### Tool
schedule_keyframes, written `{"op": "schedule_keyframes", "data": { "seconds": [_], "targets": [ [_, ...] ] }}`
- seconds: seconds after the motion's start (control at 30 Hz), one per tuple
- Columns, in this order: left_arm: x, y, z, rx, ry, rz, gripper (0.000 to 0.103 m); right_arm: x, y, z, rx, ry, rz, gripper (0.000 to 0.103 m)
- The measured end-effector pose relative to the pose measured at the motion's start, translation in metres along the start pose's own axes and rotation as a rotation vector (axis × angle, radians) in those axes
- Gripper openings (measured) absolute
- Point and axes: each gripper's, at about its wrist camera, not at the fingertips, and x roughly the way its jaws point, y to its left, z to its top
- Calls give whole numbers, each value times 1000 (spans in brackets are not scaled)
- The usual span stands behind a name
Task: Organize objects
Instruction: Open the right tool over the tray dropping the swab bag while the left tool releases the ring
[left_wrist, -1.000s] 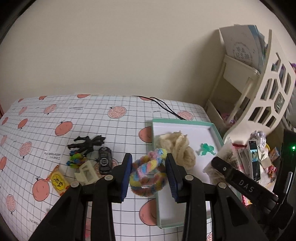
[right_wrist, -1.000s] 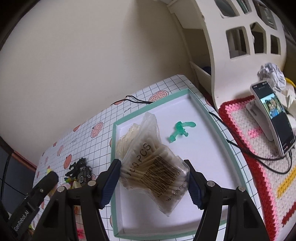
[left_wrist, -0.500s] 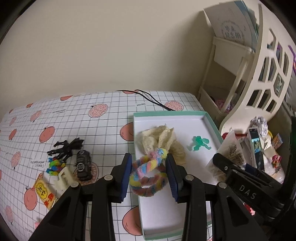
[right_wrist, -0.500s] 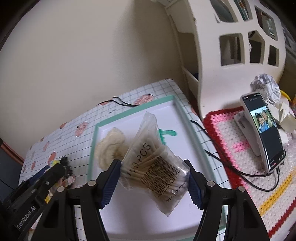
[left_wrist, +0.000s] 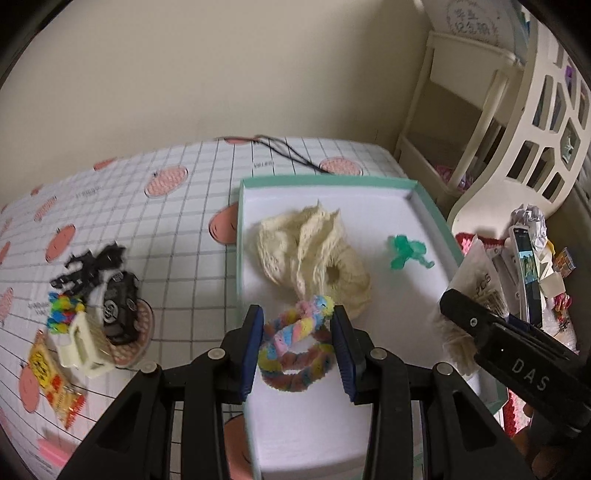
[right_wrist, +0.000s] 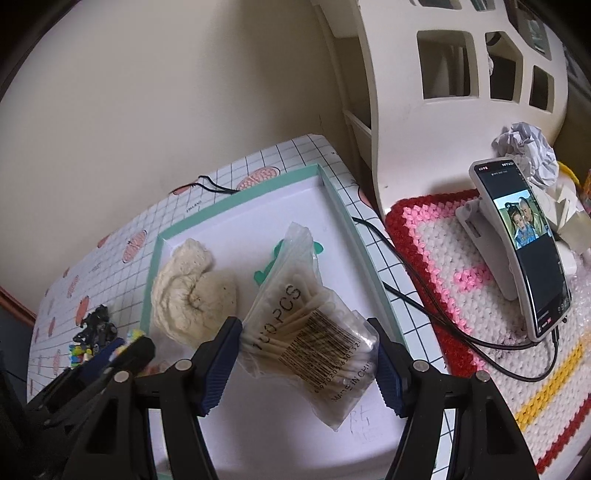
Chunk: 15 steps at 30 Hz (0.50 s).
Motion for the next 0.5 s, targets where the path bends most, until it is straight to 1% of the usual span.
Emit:
{"op": "schedule_keyframes", "data": {
  "seconds": [0.17,0.33,0.5],
  "targets": [
    [15,-5,-9,-15,30,-14,39,7,3,-5,-24,24,-25,70],
    [22,-10,-14,12,36,4,39,12,8,-8,-49,50,-53,70],
    [26,-2,-18,-13,57,0,40,18,11,-11,-61,73,-64,70]
  ]
}}
